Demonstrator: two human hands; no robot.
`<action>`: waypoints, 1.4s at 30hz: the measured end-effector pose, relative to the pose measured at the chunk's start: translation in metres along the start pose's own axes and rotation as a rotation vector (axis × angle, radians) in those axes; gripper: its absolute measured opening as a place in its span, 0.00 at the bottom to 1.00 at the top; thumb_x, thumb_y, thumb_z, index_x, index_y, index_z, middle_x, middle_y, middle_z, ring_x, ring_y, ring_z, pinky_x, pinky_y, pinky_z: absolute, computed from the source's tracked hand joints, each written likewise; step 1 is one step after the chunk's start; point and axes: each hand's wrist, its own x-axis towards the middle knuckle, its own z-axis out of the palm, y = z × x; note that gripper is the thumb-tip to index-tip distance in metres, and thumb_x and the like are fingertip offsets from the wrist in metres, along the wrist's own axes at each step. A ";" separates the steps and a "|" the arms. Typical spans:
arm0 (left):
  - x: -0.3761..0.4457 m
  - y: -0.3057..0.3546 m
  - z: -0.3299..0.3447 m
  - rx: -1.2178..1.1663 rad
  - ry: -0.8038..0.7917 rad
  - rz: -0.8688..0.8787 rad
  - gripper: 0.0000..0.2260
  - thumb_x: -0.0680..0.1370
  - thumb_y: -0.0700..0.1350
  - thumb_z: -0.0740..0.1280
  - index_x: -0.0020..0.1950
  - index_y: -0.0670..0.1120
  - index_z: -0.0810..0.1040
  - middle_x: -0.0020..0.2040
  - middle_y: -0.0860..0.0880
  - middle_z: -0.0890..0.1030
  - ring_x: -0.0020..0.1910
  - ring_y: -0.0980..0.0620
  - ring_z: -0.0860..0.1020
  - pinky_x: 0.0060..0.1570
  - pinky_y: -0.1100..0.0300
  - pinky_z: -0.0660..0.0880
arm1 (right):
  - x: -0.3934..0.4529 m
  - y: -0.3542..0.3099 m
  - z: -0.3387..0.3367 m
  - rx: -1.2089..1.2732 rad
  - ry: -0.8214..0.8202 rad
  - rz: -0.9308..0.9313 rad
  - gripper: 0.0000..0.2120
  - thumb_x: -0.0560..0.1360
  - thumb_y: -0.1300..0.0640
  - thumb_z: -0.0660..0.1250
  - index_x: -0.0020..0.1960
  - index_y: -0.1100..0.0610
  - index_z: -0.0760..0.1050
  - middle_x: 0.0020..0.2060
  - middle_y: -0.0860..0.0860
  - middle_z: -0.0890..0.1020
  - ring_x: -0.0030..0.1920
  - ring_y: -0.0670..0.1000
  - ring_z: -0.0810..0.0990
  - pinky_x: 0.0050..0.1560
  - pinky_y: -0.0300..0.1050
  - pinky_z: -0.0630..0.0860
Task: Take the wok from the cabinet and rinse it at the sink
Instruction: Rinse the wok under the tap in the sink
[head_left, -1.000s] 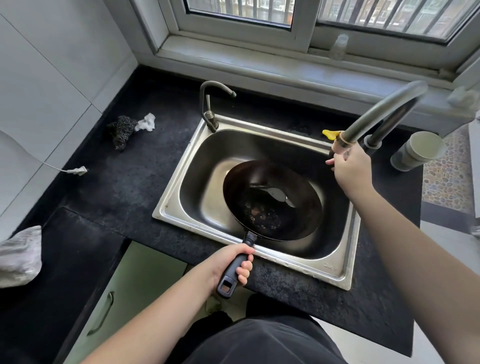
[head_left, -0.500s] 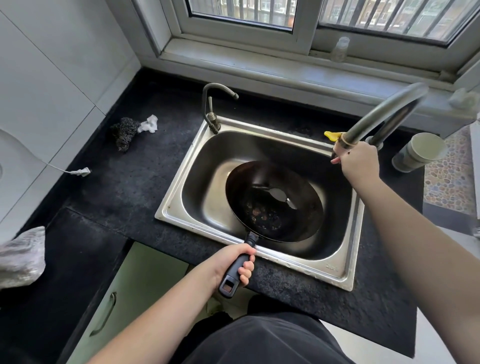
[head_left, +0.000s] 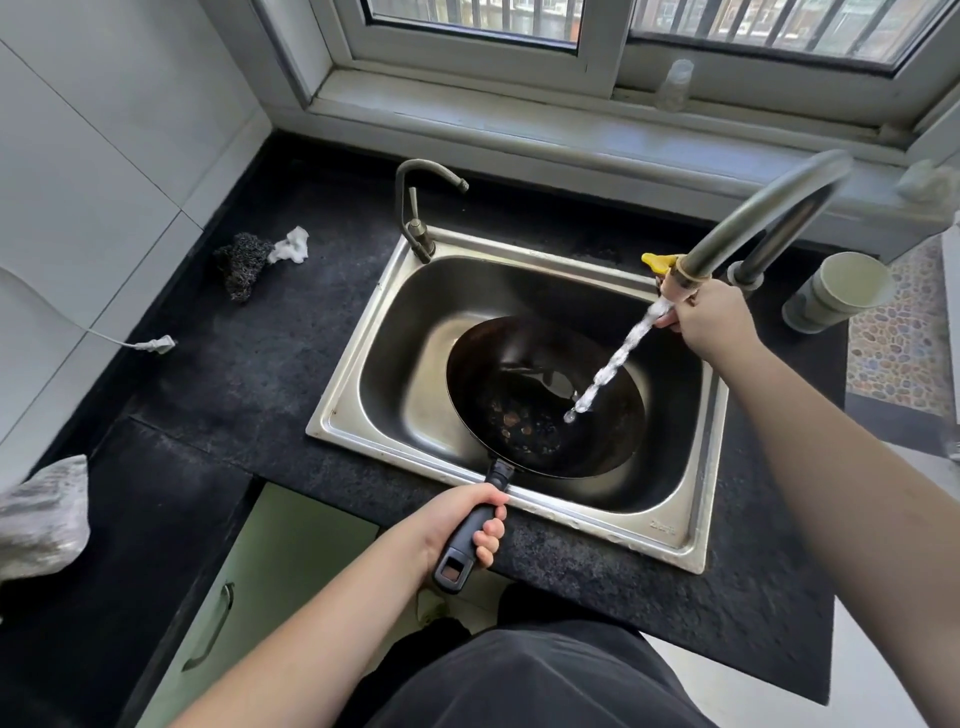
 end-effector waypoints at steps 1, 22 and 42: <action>0.000 0.000 0.000 0.004 0.005 0.001 0.12 0.79 0.45 0.59 0.35 0.46 0.68 0.24 0.52 0.67 0.18 0.58 0.63 0.18 0.68 0.62 | 0.000 0.001 -0.002 -0.017 -0.032 0.010 0.10 0.81 0.55 0.57 0.52 0.47 0.76 0.39 0.53 0.84 0.38 0.45 0.81 0.50 0.53 0.80; -0.007 -0.011 0.006 0.026 0.080 0.008 0.12 0.77 0.50 0.65 0.37 0.46 0.74 0.36 0.47 0.80 0.28 0.52 0.79 0.34 0.55 0.81 | -0.127 0.032 0.064 0.294 0.039 0.227 0.11 0.80 0.57 0.57 0.51 0.56 0.78 0.33 0.51 0.77 0.30 0.49 0.75 0.35 0.46 0.74; -0.041 0.020 0.014 0.120 -0.003 0.056 0.09 0.80 0.42 0.57 0.40 0.46 0.70 0.22 0.52 0.67 0.15 0.60 0.63 0.13 0.71 0.59 | -0.206 -0.078 0.162 1.090 -0.485 0.915 0.23 0.80 0.42 0.54 0.35 0.58 0.66 0.19 0.51 0.68 0.19 0.48 0.72 0.26 0.39 0.72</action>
